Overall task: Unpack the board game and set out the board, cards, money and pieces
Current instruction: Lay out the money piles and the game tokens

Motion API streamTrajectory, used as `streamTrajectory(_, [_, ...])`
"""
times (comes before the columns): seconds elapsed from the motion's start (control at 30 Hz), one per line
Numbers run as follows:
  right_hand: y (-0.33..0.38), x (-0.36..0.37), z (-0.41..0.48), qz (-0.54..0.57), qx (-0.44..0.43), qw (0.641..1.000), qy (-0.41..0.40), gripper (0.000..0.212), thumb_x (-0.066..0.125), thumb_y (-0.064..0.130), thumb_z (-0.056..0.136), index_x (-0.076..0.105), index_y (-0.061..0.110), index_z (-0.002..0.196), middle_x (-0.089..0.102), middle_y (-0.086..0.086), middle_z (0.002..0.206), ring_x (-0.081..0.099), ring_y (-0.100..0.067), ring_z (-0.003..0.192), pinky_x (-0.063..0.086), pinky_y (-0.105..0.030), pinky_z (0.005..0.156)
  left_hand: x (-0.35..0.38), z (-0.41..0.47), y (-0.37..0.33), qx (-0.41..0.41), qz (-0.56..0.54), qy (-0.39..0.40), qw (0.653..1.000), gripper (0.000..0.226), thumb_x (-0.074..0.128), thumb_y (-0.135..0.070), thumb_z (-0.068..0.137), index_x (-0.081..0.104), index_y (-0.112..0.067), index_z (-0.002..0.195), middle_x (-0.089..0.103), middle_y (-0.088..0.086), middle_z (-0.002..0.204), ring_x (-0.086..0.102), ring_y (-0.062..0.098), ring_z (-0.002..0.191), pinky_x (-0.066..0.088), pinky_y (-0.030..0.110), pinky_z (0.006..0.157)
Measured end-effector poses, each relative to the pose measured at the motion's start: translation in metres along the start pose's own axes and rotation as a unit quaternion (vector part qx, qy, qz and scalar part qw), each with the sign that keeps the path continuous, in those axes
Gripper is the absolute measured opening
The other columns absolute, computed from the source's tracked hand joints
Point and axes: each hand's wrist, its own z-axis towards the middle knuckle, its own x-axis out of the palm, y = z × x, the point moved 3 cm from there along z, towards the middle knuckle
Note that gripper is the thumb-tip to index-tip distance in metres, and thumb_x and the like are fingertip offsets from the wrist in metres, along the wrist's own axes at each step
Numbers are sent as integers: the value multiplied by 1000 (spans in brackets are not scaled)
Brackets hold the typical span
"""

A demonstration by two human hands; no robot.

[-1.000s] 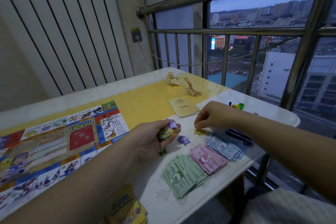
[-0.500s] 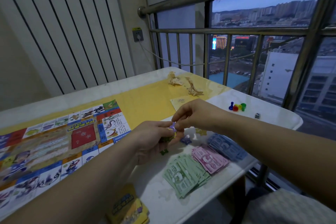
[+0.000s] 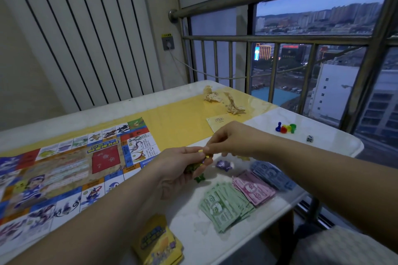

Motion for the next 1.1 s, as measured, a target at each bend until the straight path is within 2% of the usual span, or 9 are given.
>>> streamTrajectory(0.1, [0, 0, 1, 12, 13, 999, 27, 12, 70, 31, 83, 72, 21, 77, 63, 10, 68, 52, -6, 67, 40, -23, 60, 6, 0, 1, -17, -18, 7, 1000, 16, 51, 6, 90, 62, 7, 102, 68, 19, 79, 67, 14, 60, 55, 18, 50])
streamTrajectory(0.23, [-10, -24, -1, 23, 42, 999, -9, 9, 67, 24, 86, 71, 19, 80, 66, 10, 73, 51, -8, 69, 40, -22, 63, 13, -1, -1, -63, -110, 17, 992, 21, 52, 3, 90, 57, 13, 109, 64, 27, 105, 65, 27, 84, 57, 31, 64])
streamTrajectory(0.37, [-32, -45, -9, -83, 71, 994, -22, 4, 69, 23, 85, 71, 21, 82, 68, 10, 75, 54, -6, 65, 41, -16, 59, 17, -3, -2, -79, -130, 24, 988, 28, 39, 12, 91, 52, 13, 116, 59, 26, 117, 62, 30, 90, 57, 34, 60])
streamTrajectory(0.5, [-40, -46, -12, -117, 54, 990, -62, 19, 65, 28, 88, 73, 18, 102, 69, 7, 95, 57, 10, 60, 42, -4, 54, 22, -3, 2, -70, -110, 45, 990, 31, 33, 15, 93, 49, 15, 120, 60, 27, 114, 61, 30, 88, 57, 30, 59])
streamTrajectory(0.57, [-37, -49, -12, -74, 34, 993, -88, 20, 62, 35, 89, 72, 24, 102, 70, -3, 106, 68, -11, 87, 56, -26, 78, 24, -3, 3, -64, -98, 53, 992, 31, 35, 17, 92, 49, 15, 120, 61, 27, 111, 63, 29, 86, 57, 28, 61])
streamTrajectory(0.63, [-28, -45, -14, -46, 22, 997, -61, 18, 62, 41, 87, 72, 29, 96, 71, -7, 103, 66, -28, 91, 55, -41, 79, 26, -3, 4, -60, -91, 61, 992, 31, 37, 18, 91, 50, 15, 119, 63, 28, 108, 65, 28, 81, 57, 27, 62])
streamTrajectory(0.77, [-12, -20, -17, -27, 6, 999, 36, 15, 68, 33, 84, 74, 21, 90, 70, 4, 83, 52, -6, 66, 40, -18, 59, 29, 0, 4, -54, -56, 70, 995, 33, 41, 16, 91, 53, 15, 121, 60, 32, 115, 66, 28, 86, 57, 26, 65])
streamTrajectory(0.9, [-14, -15, -13, 17, 4, 999, 29, 5, 72, 21, 82, 71, 20, 77, 65, 1, 74, 49, -6, 63, 39, -19, 58, 30, 1, 4, -45, -47, 66, 996, 33, 42, 15, 90, 54, 14, 122, 60, 33, 115, 65, 28, 88, 59, 25, 63])
streamTrajectory(1.1, [-21, -24, -6, 7, 26, 999, -18, 6, 66, 22, 87, 72, 21, 87, 70, 9, 80, 57, -5, 70, 42, -17, 61, 12, 4, 0, -14, -61, 8, 998, 27, 47, 12, 90, 56, 10, 115, 67, 22, 104, 67, 22, 82, 57, 19, 54])
